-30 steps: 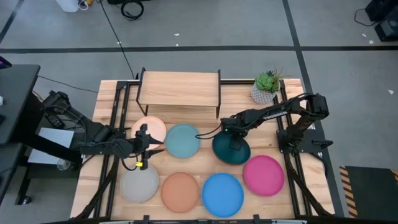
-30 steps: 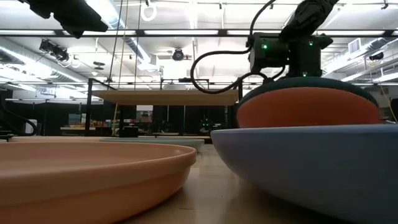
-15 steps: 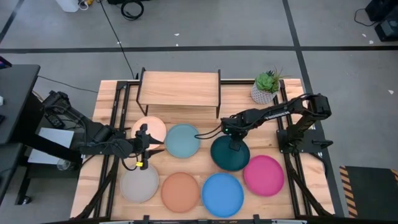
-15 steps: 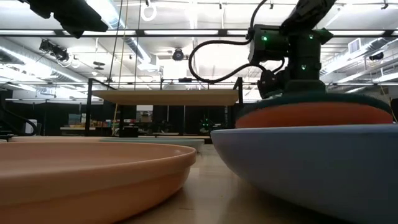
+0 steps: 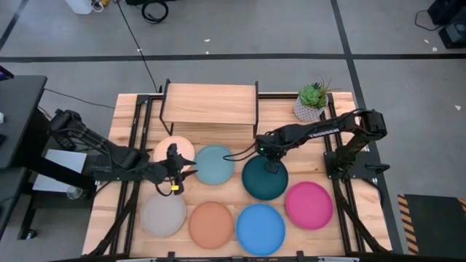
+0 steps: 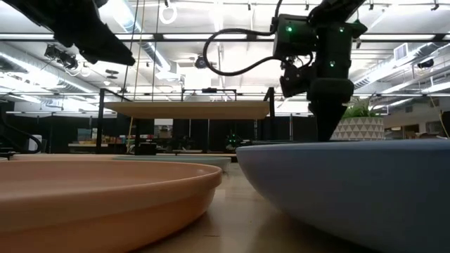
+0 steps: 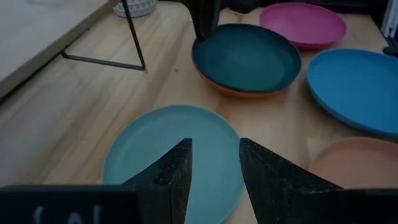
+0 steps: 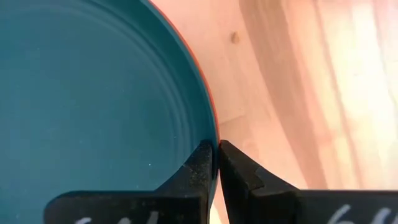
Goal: Place and stack plates onto a shelf
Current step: Put the dark green plate on the shelf
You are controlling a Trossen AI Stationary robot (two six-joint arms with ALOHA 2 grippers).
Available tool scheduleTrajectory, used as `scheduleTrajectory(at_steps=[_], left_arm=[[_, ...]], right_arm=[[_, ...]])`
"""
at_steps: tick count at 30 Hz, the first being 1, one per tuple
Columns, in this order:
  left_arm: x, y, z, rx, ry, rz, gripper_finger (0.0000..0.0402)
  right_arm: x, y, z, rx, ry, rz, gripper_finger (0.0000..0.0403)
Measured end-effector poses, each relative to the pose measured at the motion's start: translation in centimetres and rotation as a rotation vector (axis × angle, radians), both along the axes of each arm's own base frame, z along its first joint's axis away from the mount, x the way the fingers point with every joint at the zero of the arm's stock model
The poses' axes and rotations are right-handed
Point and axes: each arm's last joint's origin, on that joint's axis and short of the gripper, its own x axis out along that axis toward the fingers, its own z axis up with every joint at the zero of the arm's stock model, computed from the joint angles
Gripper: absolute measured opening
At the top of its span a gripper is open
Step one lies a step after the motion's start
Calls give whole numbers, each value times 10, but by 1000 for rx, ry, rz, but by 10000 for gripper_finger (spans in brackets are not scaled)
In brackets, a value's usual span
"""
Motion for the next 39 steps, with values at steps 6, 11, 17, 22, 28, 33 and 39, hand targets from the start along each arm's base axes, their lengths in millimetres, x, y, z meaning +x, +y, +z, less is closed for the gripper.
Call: scheduleTrajectory(at_steps=[6,11,17,22,28,33,39], left_arm=[[2,5,0,-24,6,8,141],[2,4,0,-28,3,6,141],[2,4,0,-34,6,-4,141],[2,4,0,-31,7,-7,141],[3,4,1,-22,2,-15,141],[3,3,1,-32,5,-31,141],[3,3,0,-40,10,-47,141]], right_arm=[[5,-6,12,-24,-14,34,26],[6,-13,14,-13,-22,40,26],[8,-13,12,-47,-49,44,37],[7,-10,7,-91,-41,63,70],[6,-11,7,-105,-37,64,53],[6,-11,7,-112,-32,83,58],[8,-19,-2,-98,-16,69,108]])
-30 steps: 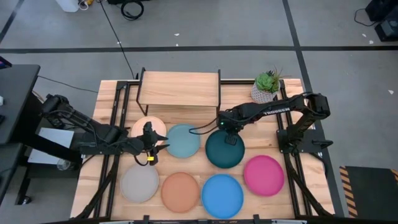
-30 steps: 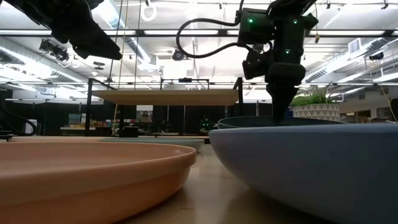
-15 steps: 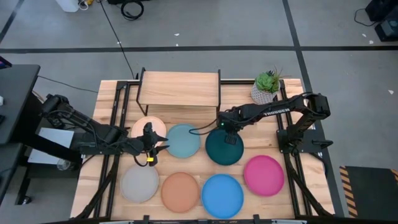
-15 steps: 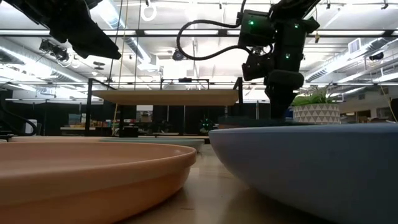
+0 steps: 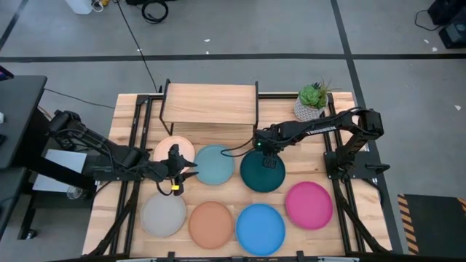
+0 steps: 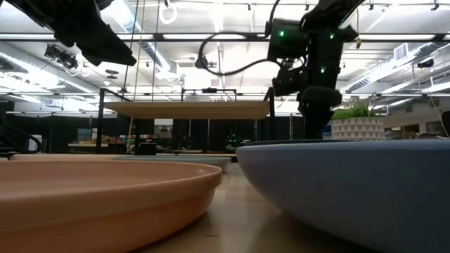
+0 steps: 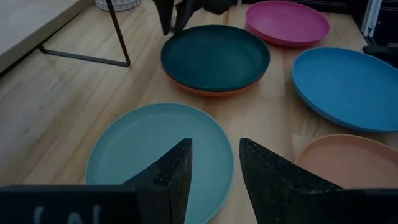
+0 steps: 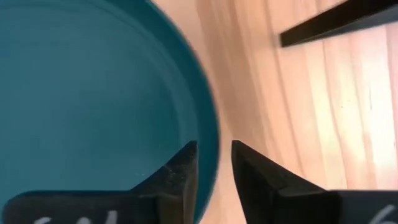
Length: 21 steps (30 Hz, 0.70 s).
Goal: Place and stack plates onto a shelf
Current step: Put the dark green plate on the shelf
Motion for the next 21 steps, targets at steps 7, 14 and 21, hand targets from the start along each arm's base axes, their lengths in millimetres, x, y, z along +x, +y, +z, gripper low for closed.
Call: scheduleTrajectory(at_steps=[7,14,21], left_arm=[[0,0,0,1,-1,0,141],[0,0,0,0,-4,0,141],[1,0,1,-5,-12,0,141]], right_arm=[[-5,-3,-11,-3,5,16,105],[-8,-2,-17,23,5,15,52],[-8,0,-16,33,-2,16,31]])
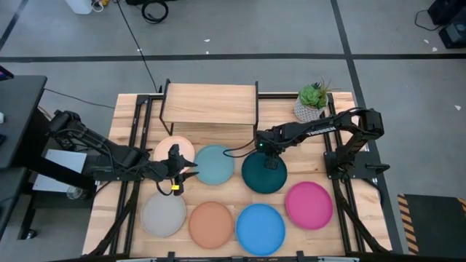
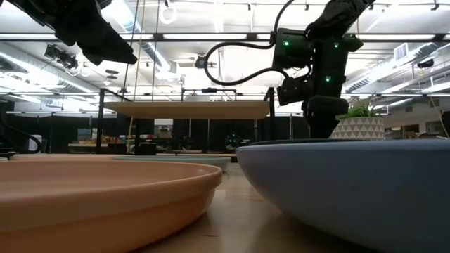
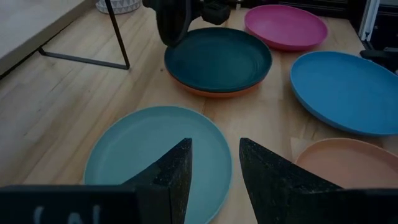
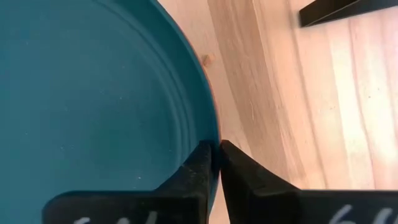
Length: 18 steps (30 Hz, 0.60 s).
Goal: Place and stack plates onto a shelf
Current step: Put the dark green plate on the shelf
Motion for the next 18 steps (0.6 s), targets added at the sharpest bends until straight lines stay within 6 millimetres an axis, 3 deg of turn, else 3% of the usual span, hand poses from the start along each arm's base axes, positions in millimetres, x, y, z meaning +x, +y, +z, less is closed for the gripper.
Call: scheduleTrajectory(at_steps=[18], left_arm=[[0,-1,0,-12,5,-17,141]], right_arm=[[4,-1,12,-5,20,-3,38]])
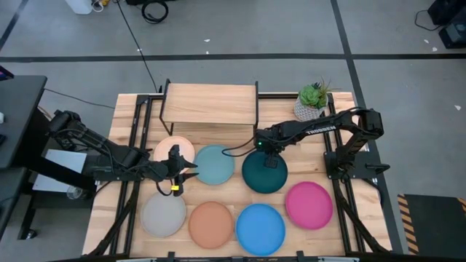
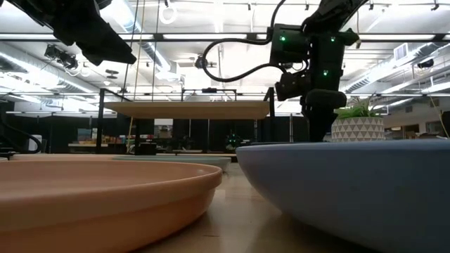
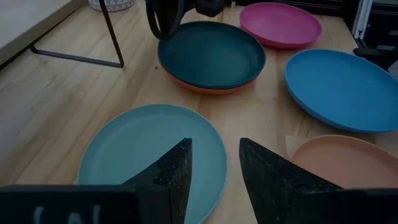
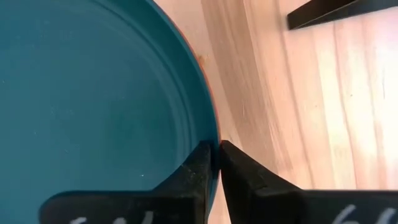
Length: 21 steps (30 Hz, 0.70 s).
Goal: Place and stack plates onto a shelf
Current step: Put the dark green plate on the shelf
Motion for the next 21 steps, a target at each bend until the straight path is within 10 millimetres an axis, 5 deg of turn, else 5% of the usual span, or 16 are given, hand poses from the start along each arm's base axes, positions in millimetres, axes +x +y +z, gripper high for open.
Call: scheduleTrajectory(at_steps=[21], left_arm=[[0,0,0,-1,0,0,141]], right_arm=[[3,-1,0,-31,-23,31,62]])
